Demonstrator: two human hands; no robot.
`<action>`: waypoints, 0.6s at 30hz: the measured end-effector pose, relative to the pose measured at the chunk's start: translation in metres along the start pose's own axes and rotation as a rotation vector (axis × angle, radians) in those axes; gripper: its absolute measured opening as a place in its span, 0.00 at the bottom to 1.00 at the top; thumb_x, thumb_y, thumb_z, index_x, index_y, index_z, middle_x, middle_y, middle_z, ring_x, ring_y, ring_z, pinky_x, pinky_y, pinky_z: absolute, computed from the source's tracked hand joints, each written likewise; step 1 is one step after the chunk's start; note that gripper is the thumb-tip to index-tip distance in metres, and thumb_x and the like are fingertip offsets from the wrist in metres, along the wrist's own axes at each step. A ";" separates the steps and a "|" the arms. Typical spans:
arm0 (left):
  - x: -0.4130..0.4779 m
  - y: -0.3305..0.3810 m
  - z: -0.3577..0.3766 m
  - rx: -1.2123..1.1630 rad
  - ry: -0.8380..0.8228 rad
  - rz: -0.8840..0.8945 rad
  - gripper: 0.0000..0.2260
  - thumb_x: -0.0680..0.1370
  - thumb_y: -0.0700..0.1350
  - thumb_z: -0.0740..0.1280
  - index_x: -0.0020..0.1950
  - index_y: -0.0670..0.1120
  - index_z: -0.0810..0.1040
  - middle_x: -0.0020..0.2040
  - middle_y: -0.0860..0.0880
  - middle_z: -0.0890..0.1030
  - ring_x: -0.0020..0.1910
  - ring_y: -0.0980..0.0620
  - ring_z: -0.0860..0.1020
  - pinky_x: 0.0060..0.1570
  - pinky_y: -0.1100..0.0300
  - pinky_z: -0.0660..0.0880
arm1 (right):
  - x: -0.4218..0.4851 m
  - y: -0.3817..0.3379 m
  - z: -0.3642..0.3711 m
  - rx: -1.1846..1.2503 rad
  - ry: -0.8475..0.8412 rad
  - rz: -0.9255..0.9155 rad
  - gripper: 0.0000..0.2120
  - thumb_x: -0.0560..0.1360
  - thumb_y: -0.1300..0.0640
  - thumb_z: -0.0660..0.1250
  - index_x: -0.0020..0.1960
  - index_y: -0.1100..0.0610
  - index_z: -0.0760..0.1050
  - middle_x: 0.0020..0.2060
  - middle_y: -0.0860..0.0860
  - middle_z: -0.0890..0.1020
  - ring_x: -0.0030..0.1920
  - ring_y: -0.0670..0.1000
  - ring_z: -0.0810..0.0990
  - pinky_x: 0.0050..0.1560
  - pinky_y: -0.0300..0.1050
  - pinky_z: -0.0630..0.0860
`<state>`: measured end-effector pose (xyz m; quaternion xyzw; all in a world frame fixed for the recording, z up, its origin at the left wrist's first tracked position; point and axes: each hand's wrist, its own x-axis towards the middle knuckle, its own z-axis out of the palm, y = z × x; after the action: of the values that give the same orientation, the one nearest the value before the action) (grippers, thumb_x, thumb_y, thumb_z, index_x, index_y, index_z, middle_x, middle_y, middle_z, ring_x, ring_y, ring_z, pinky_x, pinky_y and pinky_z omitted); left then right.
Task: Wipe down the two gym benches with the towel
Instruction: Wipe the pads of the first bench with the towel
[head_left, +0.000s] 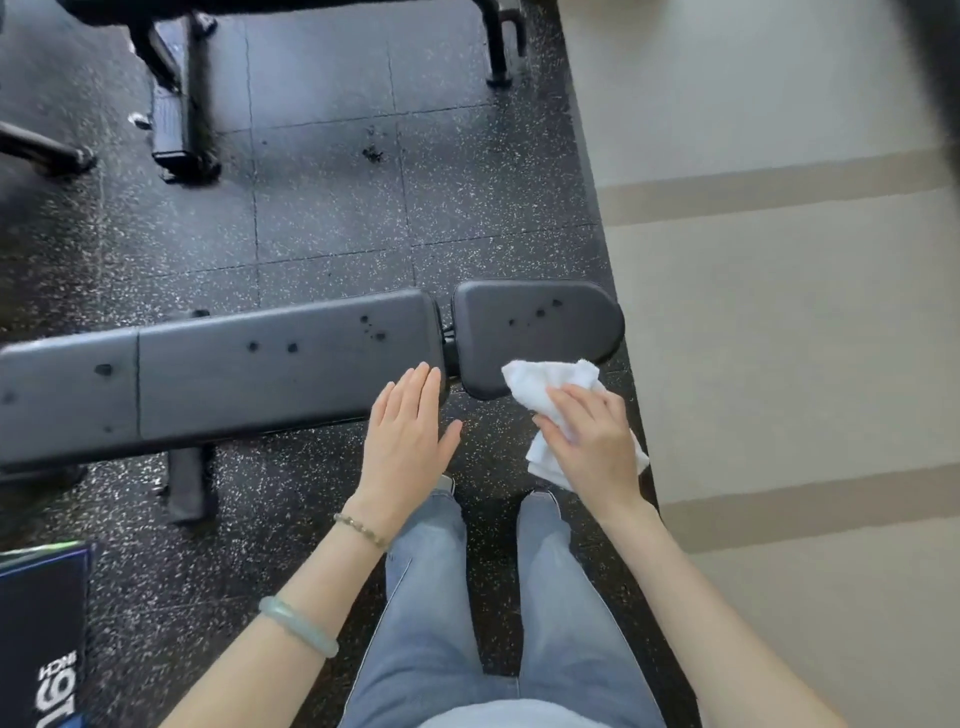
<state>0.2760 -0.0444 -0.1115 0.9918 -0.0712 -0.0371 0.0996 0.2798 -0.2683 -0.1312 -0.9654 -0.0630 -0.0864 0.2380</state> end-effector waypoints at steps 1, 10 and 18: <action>0.001 0.006 0.010 -0.001 -0.005 -0.035 0.27 0.76 0.50 0.67 0.70 0.37 0.68 0.68 0.39 0.71 0.68 0.42 0.69 0.68 0.46 0.65 | 0.004 0.013 0.001 0.005 -0.018 -0.019 0.18 0.75 0.47 0.63 0.56 0.58 0.80 0.52 0.54 0.82 0.52 0.54 0.70 0.57 0.44 0.68; 0.027 0.047 0.097 -0.009 -0.144 -0.134 0.28 0.77 0.50 0.66 0.71 0.37 0.66 0.71 0.40 0.68 0.70 0.43 0.66 0.70 0.46 0.61 | 0.016 0.118 0.032 0.060 -0.138 -0.048 0.18 0.74 0.47 0.64 0.54 0.58 0.81 0.50 0.54 0.82 0.54 0.54 0.68 0.56 0.47 0.70; 0.075 0.023 0.187 0.018 -0.167 -0.133 0.28 0.78 0.51 0.64 0.72 0.38 0.64 0.72 0.41 0.66 0.72 0.44 0.64 0.71 0.48 0.58 | 0.044 0.182 0.124 0.033 -0.149 -0.005 0.20 0.74 0.46 0.62 0.56 0.58 0.80 0.52 0.55 0.81 0.55 0.55 0.69 0.57 0.51 0.72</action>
<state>0.3307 -0.1143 -0.2936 0.9886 -0.0137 -0.1256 0.0817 0.3691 -0.3662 -0.3122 -0.9648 -0.0844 -0.0140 0.2485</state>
